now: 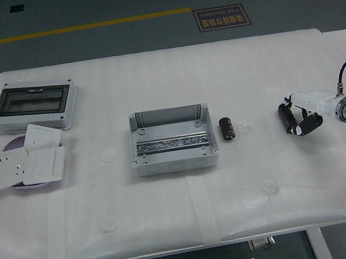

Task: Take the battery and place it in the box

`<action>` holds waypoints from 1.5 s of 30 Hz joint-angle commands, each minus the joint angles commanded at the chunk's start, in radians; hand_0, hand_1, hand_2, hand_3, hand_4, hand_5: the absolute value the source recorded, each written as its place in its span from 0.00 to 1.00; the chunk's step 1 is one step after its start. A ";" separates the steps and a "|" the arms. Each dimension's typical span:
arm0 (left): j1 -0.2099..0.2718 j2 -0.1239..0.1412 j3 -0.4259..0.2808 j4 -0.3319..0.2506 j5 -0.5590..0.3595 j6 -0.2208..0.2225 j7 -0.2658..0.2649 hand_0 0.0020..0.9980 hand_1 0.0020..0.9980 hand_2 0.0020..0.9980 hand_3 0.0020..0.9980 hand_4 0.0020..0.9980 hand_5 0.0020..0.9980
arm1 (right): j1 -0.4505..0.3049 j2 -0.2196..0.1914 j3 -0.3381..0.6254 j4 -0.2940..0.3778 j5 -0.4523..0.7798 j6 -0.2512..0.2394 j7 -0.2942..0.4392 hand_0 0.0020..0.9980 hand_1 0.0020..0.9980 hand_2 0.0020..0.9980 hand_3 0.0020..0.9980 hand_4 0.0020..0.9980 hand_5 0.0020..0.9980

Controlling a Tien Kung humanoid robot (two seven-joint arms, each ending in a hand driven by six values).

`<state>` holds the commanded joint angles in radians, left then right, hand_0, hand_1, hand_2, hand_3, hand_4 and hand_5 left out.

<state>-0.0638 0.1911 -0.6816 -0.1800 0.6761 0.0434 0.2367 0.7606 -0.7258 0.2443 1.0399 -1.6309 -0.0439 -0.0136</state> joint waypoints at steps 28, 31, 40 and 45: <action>0.007 -0.003 -0.025 0.000 0.021 0.003 0.006 0.66 0.67 0.62 0.64 0.67 0.25 | -0.146 0.013 0.328 0.232 0.119 -0.015 -0.001 0.50 0.44 0.70 0.70 0.41 0.18; 0.008 -0.005 -0.025 0.000 0.023 0.003 0.008 0.66 0.67 0.62 0.64 0.67 0.25 | -0.194 0.059 0.417 0.318 0.133 -0.014 -0.012 0.49 0.44 0.69 0.70 0.39 0.17; 0.012 0.000 -0.021 0.000 0.024 0.005 0.008 0.66 0.67 0.62 0.64 0.67 0.25 | -0.265 0.233 0.580 0.496 0.047 -0.014 -0.055 0.48 0.44 0.69 0.70 0.40 0.17; 0.013 0.001 -0.016 0.000 0.017 0.006 0.005 0.66 0.67 0.62 0.64 0.67 0.25 | -0.266 0.285 0.534 0.464 -0.029 0.014 -0.088 0.48 0.44 0.69 0.70 0.41 0.18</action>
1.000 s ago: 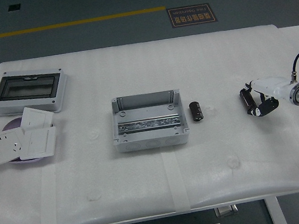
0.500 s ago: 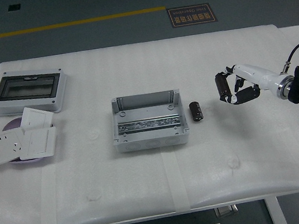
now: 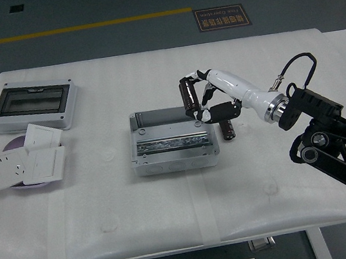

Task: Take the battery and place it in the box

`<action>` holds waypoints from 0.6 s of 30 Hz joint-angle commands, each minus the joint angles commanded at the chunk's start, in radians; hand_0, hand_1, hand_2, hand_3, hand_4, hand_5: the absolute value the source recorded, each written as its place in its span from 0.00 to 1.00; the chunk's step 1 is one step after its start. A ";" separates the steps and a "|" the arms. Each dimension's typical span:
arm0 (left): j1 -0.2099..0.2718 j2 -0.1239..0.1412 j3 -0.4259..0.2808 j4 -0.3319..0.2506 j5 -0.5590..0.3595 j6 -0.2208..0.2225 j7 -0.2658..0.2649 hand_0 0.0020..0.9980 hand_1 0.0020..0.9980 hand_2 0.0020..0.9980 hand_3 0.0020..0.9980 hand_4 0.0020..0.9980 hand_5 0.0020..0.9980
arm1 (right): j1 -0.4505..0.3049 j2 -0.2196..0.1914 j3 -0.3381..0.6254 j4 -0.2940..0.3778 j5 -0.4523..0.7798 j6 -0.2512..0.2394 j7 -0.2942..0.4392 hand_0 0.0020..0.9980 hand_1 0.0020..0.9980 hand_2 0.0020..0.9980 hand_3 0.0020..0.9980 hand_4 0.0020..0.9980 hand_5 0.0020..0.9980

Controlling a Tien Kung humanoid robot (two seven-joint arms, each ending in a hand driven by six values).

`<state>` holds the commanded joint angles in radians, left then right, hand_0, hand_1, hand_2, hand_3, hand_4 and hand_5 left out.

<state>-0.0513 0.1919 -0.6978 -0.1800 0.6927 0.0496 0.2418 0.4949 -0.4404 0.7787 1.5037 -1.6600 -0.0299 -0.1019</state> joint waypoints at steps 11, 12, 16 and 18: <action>-0.001 0.002 -0.001 0.000 -0.002 0.001 -0.001 0.66 0.67 0.62 0.64 0.67 0.25 | 0.009 0.030 -0.058 -0.040 -0.044 -0.008 0.006 1.00 0.92 0.97 1.00 0.88 0.49; -0.001 0.002 -0.001 0.000 -0.002 0.001 -0.001 0.66 0.67 0.62 0.64 0.67 0.25 | 0.010 0.028 -0.058 -0.040 -0.044 -0.009 0.006 1.00 0.92 0.97 1.00 0.88 0.49; -0.001 0.002 -0.001 0.000 -0.001 0.001 -0.001 0.66 0.67 0.60 0.64 0.67 0.25 | 0.012 0.025 -0.059 -0.045 -0.042 -0.009 0.007 1.00 0.94 0.99 1.00 0.93 0.52; -0.001 0.001 0.000 0.000 -0.002 0.001 0.000 0.66 0.67 0.60 0.64 0.67 0.25 | 0.013 0.024 -0.062 -0.047 -0.041 -0.010 0.007 1.00 0.94 0.99 1.00 0.93 0.52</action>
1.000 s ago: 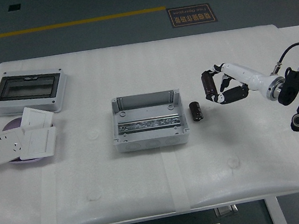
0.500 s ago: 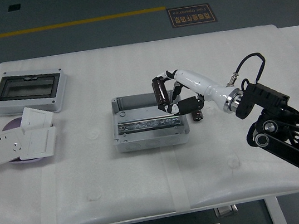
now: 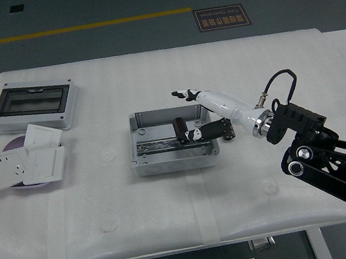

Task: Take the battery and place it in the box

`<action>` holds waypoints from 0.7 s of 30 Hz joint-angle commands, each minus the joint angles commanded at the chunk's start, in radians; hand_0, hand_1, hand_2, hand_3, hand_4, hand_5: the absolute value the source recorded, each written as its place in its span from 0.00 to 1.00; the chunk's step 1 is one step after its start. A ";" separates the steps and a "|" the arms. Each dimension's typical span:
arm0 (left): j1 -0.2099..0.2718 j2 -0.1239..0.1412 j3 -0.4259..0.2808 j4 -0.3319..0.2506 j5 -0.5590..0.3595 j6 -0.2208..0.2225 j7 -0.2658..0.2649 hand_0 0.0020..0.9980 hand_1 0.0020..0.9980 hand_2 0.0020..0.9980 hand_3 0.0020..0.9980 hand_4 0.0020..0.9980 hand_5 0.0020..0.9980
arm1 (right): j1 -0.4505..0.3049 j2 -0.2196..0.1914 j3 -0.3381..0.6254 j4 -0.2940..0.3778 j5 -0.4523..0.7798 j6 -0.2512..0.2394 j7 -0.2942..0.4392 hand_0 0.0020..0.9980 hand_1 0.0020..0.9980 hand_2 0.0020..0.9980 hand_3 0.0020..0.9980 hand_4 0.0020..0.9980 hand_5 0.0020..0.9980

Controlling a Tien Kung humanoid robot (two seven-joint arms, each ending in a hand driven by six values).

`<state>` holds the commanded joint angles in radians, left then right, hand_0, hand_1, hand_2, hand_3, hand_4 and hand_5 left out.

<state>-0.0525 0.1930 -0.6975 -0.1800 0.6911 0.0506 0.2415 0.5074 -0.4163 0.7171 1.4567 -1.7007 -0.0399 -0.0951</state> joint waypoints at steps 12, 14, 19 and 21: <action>-0.005 0.001 0.004 0.000 -0.003 -0.001 -0.001 0.66 0.67 0.55 0.63 0.67 0.25 | 0.049 -0.084 -0.030 -0.072 0.027 -0.013 0.013 1.00 0.93 0.99 1.00 0.96 0.54; -0.005 0.001 0.003 0.000 -0.002 0.000 -0.001 0.66 0.67 0.55 0.63 0.67 0.25 | 0.070 -0.114 -0.054 -0.105 0.043 -0.016 0.021 1.00 0.93 0.99 1.00 0.96 0.54; -0.009 0.002 0.006 0.000 -0.005 0.000 -0.002 0.65 0.67 0.55 0.63 0.66 0.24 | 0.128 -0.166 -0.144 -0.188 0.087 -0.027 0.046 1.00 0.91 0.97 1.00 0.96 0.53; -0.011 0.002 0.009 0.000 -0.009 0.000 -0.003 0.65 0.67 0.55 0.63 0.66 0.24 | 0.150 -0.182 -0.188 -0.218 0.104 -0.031 0.055 1.00 0.86 0.93 1.00 0.95 0.52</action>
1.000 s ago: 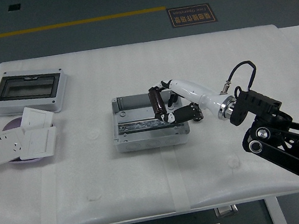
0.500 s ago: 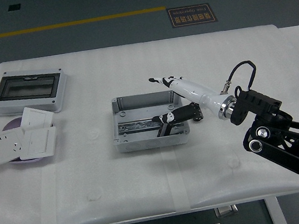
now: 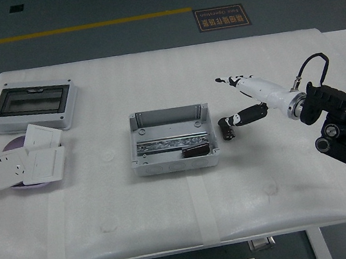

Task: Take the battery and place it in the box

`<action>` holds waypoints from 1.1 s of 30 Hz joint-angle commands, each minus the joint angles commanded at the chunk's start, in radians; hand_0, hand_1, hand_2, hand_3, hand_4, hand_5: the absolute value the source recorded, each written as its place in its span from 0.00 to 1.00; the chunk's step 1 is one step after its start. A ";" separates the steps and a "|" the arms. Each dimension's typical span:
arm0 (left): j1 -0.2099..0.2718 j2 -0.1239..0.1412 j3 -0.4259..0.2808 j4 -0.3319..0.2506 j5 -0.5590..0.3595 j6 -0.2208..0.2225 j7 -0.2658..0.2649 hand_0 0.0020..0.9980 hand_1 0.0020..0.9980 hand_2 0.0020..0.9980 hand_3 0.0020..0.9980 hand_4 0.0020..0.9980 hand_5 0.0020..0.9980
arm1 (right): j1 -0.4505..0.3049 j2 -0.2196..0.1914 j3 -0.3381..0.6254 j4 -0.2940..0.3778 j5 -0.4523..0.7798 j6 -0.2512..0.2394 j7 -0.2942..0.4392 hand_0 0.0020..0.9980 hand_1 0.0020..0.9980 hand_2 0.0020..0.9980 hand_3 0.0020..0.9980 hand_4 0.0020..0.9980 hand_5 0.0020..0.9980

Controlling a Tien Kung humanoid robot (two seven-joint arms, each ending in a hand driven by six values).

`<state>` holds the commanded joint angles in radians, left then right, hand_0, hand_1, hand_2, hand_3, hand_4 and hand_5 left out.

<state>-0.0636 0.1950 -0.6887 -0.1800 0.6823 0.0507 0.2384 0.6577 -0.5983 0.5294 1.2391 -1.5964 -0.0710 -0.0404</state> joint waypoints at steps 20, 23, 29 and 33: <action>-0.003 0.000 -0.005 0.000 -0.002 0.001 -0.002 0.65 0.66 0.55 0.63 0.64 0.22 | 0.083 0.013 -0.204 -0.066 0.054 -0.007 0.013 0.92 0.78 0.86 0.93 0.88 0.49; -0.002 -0.001 -0.005 0.000 -0.001 0.001 -0.002 0.65 0.66 0.55 0.63 0.64 0.22 | 0.093 0.022 -0.219 -0.073 0.058 -0.008 0.014 0.92 0.78 0.86 0.93 0.88 0.49; 0.000 0.002 -0.015 0.000 0.008 0.001 -0.001 0.65 0.66 0.56 0.63 0.64 0.22 | 0.110 0.040 -0.257 -0.097 0.064 -0.007 0.015 0.91 0.77 0.86 0.92 0.88 0.51; 0.000 0.004 -0.017 0.000 0.008 0.001 -0.001 0.65 0.66 0.56 0.63 0.64 0.22 | 0.117 0.048 -0.275 -0.113 0.065 -0.007 0.017 0.91 0.77 0.85 0.91 0.86 0.50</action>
<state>-0.0640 0.1988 -0.7056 -0.1800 0.6907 0.0518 0.2373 0.7750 -0.5502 0.2545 1.1258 -1.5314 -0.0778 -0.0237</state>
